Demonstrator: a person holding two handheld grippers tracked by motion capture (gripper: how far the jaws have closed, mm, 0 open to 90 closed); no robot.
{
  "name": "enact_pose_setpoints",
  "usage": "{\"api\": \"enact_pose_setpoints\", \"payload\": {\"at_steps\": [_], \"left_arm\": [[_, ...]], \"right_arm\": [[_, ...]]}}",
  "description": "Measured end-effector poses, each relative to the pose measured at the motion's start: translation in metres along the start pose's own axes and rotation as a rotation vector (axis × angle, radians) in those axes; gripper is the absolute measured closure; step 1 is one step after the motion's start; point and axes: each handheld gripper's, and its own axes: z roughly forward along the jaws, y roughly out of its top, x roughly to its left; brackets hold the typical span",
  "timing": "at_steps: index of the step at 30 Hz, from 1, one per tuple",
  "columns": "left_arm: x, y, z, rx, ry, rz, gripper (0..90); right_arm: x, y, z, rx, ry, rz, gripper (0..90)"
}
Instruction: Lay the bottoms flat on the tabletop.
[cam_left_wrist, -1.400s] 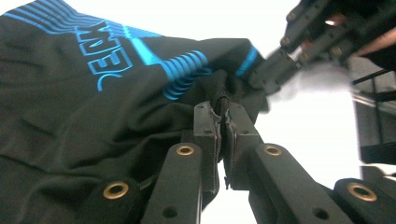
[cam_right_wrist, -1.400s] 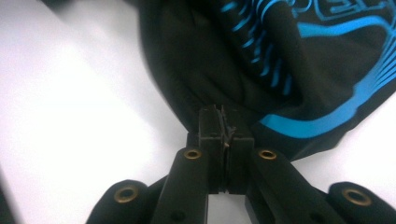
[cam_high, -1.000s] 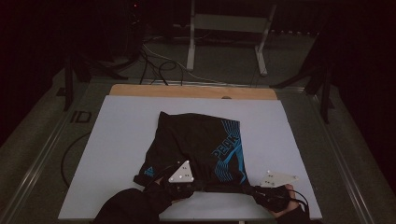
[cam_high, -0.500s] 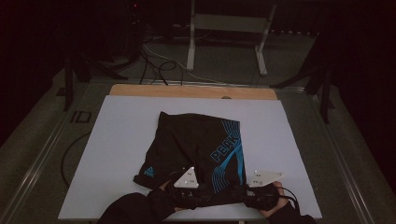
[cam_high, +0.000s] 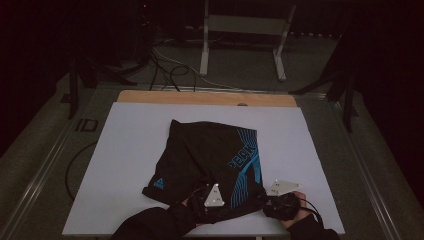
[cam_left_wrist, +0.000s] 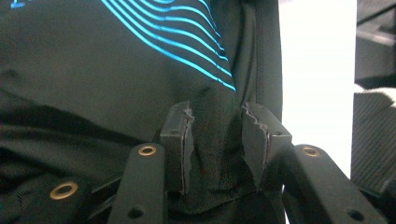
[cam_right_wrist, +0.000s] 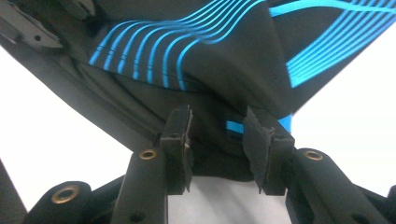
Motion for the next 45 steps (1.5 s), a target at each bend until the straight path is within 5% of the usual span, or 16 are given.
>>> {"api": "enact_pose_setpoints", "payload": {"at_steps": [4, 8, 11, 14, 20, 34, 38, 45], "left_arm": [[-0.001, -0.001, 0.0, -0.006, 0.014, -0.003, 67.4], [-0.001, -0.001, 0.0, -0.009, 0.032, 0.0, 74.6], [-0.002, 0.0, -0.002, -0.019, 0.036, -0.002, 81.4], [0.001, 0.002, -0.01, -0.058, 0.003, -0.037, 84.6], [0.003, 0.006, -0.033, -0.116, -0.035, -0.065, 86.8], [-0.01, -0.008, -0.035, -0.074, -0.129, -0.059, 86.0], [-0.006, -0.01, -0.038, -0.108, -0.181, -0.079, 75.6], [0.002, -0.01, -0.043, -0.145, -0.203, -0.104, 29.9]], "right_arm": [[-0.002, -0.002, -0.005, 0.013, -0.075, -0.023, 60.7], [-0.006, -0.007, -0.006, 0.02, -0.064, 0.003, 67.3], [-0.003, -0.004, -0.006, 0.032, -0.064, -0.033, 78.9], [-0.004, -0.003, -0.013, -0.003, -0.061, -0.024, 83.5], [-0.008, 0.0, -0.034, -0.065, 0.022, 0.031, 85.7], [-0.007, -0.012, -0.042, -0.046, 0.113, 0.055, 85.6], [-0.009, -0.013, -0.045, -0.074, 0.111, 0.06, 69.6], [-0.014, -0.006, -0.049, -0.164, 0.07, 0.11, 34.2]]}}
